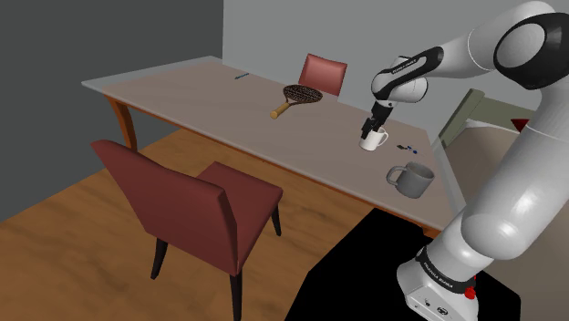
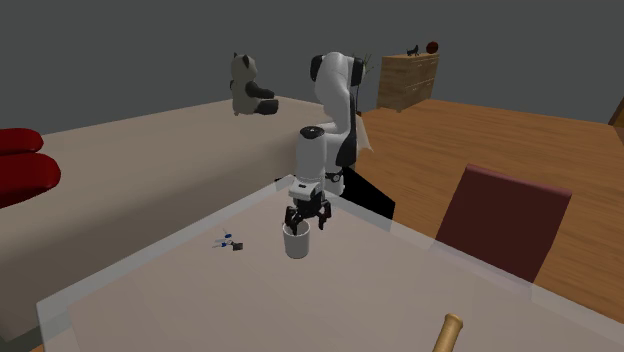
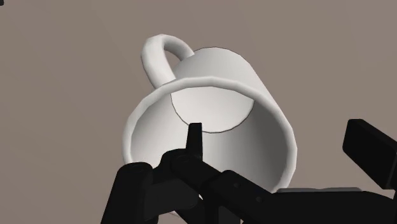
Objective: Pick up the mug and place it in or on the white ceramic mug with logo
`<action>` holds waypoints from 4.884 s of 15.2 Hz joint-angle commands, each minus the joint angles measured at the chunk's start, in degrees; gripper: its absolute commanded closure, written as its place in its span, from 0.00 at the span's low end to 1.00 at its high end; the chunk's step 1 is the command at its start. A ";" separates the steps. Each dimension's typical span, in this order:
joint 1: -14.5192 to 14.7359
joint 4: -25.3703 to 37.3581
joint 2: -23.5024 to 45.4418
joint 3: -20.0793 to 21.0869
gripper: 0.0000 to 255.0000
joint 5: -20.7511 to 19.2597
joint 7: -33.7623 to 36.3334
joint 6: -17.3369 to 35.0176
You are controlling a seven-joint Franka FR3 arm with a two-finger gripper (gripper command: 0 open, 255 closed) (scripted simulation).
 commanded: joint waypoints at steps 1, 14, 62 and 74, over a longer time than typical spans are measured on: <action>0.00 0.00 0.00 0.00 1.00 0.00 0.00 0.00; 0.29 1.19 -2.00 -0.26 1.00 -1.54 1.01 -2.88; -7.44 -19.15 -58.68 12.00 1.00 -21.06 14.93 -37.33; -10.37 -29.97 -68.19 12.17 1.00 -22.83 15.30 -36.34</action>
